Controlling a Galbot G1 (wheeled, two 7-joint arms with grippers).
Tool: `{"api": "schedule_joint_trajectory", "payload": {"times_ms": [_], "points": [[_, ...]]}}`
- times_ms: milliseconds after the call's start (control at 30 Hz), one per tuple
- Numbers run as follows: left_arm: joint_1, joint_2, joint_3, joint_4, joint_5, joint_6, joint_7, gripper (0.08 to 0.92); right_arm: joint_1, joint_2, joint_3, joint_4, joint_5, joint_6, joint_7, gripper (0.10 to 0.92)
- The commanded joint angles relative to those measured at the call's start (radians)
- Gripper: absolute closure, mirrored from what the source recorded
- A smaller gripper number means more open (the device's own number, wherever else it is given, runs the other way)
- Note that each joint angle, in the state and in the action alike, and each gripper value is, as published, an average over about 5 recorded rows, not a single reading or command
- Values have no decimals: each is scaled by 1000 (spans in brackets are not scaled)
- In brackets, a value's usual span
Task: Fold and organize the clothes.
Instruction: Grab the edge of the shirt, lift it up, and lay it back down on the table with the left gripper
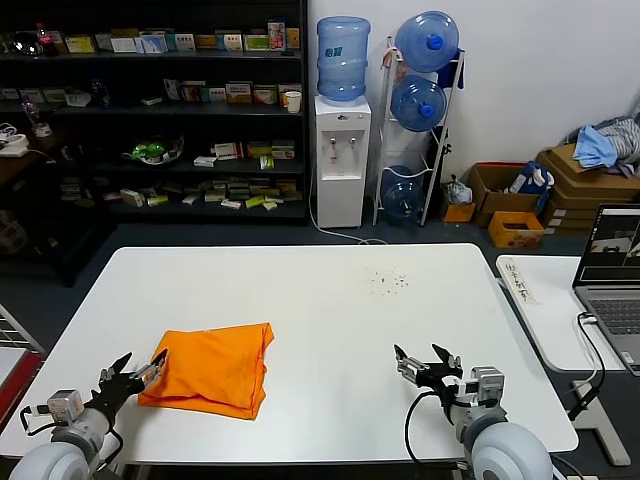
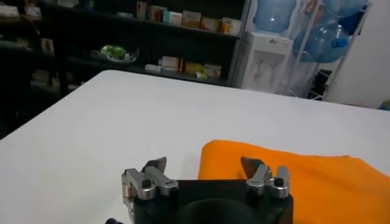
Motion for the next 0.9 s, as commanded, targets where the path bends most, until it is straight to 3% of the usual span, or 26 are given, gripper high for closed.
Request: {"api": "schedule_joint_trajectory", "payload": {"times_ms": [33,433,900], "points": [[-13,5,4,29,-15,2,7,177,-1,-4,6,-3,-1,26,-12,203],[-16,-6,27,44,24,0,10,198,-2,-6,8,4,1,30,-11,203],[-26,-20,42,59,30,-1,11,585,-6,-10,11,14,4,27,-5,203]]}}
